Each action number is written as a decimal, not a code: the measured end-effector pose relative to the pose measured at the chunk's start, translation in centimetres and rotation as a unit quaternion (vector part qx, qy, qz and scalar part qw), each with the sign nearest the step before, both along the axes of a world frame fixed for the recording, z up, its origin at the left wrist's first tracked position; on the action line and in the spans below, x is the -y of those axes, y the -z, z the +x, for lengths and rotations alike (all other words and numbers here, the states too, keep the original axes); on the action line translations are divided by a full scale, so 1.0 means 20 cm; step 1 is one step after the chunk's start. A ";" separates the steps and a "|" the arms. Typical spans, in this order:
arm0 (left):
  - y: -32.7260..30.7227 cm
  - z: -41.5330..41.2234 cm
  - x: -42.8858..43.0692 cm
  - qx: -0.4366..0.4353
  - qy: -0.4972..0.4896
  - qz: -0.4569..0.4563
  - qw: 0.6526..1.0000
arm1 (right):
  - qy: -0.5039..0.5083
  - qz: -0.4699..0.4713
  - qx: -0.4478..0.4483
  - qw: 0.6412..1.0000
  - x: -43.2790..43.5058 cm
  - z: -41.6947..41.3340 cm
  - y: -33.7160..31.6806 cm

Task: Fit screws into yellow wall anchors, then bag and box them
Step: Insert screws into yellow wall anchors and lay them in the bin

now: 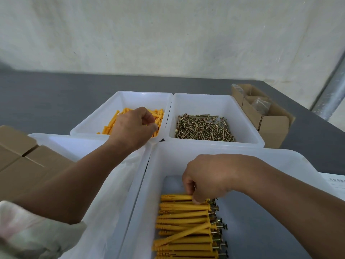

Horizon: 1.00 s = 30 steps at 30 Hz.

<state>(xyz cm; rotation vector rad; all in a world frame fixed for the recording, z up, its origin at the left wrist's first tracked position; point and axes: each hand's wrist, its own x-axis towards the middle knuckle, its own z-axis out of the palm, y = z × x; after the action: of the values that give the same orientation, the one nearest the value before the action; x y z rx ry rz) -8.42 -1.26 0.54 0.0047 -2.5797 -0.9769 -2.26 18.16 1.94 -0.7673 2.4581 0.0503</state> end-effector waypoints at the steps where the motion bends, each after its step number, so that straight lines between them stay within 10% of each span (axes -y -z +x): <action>1: 0.00 0.00 0.00 0.002 -0.003 -0.017 1.000 | -0.005 -0.001 -0.006 1.000 0.00 0.00 0.00; 16: 0.04 -0.03 0.02 0.077 0.024 -0.175 0.981 | 0.054 -0.085 -0.017 0.995 -0.07 -0.05 -0.12; 30: 0.06 -0.05 0.02 0.080 0.013 -0.188 0.979 | 0.290 -0.253 -0.248 0.889 -0.37 -0.33 -0.03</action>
<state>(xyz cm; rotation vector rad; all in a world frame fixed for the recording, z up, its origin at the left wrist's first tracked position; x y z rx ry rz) -9.36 -1.65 -0.61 -0.0538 -2.8790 -0.5012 -8.94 25.54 2.45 -0.1760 3.1459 -0.7298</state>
